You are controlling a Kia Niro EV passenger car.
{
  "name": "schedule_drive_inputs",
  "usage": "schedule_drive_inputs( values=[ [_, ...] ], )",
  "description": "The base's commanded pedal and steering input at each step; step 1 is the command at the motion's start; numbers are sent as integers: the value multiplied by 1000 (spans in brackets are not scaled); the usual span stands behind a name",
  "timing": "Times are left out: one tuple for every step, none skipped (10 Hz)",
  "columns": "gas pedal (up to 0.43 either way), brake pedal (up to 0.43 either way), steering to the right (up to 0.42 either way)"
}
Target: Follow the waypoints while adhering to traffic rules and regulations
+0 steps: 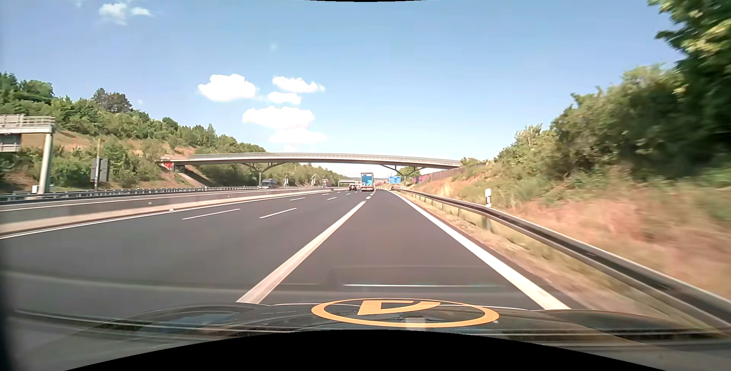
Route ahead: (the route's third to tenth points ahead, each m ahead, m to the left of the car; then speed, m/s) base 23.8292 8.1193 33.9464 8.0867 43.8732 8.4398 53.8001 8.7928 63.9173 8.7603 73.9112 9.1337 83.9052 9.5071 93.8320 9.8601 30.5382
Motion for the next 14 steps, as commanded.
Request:
schedule_drive_inputs(
  values=[
    [390, 0, 1],
    [390, 0, 1],
    [390, 0, -1],
    [390, 0, -1],
    [390, 0, -2],
    [378, 0, -4],
    [370, 0, -5],
    [358, 0, -5],
    [350, 0, -5],
    [339, 0, -5],
    [319, 0, -5],
    [319, 0, -6],
    [319, 0, -5],
    [319, 0, -5]
  ],
)
